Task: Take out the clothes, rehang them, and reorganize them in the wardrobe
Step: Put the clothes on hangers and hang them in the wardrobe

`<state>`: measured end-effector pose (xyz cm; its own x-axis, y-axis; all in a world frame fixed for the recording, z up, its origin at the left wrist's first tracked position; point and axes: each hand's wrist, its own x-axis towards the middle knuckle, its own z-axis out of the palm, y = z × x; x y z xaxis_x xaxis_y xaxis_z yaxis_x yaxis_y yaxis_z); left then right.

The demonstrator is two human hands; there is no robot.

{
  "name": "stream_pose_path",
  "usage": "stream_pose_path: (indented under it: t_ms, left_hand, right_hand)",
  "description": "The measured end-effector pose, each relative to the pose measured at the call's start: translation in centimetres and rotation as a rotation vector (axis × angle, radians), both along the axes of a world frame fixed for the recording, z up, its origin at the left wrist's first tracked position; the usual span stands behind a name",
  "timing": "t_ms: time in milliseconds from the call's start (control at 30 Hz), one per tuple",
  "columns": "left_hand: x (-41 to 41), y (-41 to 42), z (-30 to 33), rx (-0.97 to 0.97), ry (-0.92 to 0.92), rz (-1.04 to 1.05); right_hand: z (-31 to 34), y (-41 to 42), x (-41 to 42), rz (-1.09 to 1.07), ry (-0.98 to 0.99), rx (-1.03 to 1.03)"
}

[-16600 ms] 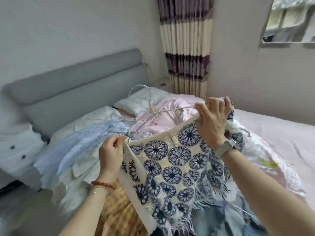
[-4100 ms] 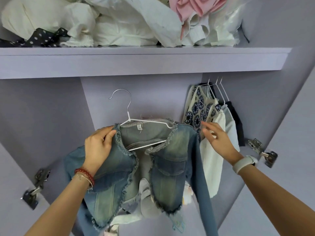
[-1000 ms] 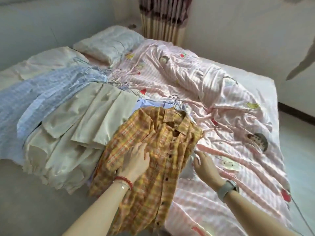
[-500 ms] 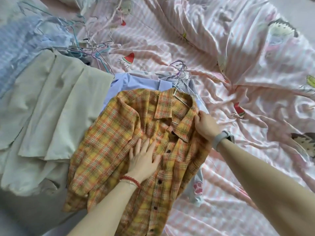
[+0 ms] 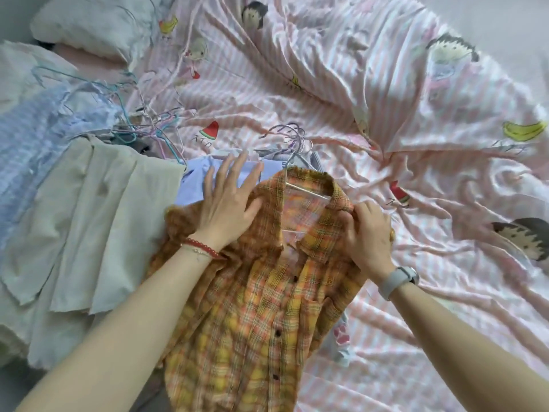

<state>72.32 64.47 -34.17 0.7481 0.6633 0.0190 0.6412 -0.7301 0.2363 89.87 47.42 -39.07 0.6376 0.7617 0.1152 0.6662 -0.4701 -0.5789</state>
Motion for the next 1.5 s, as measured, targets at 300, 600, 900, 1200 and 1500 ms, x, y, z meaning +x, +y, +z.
stream_pose_path:
  t_ms: [300,600,900,1200,1500]
  left_hand:
    - [-9.0,-6.4,6.9,-0.101,-0.271,0.261]
    - [-31.5,-16.6,14.0,0.071,-0.392,0.851]
    - [-52.0,-36.9,19.8,0.408,-0.521,1.487]
    - [-63.7,-58.0,22.4,0.771,-0.502,1.886]
    - [-68.9,-73.6,25.1,0.797,-0.366,2.353]
  right_hand:
    - [7.5,0.0,-3.8,0.250,0.006,0.149]
    - [16.0,3.0,-23.0,0.916,-0.029,0.238]
    - [23.3,-1.1,-46.5,1.533,-0.094,0.348]
    - [29.2,-16.2,-66.3,2.152,-0.011,0.545]
    - [31.6,-30.0,-79.1,2.341,0.196,0.757]
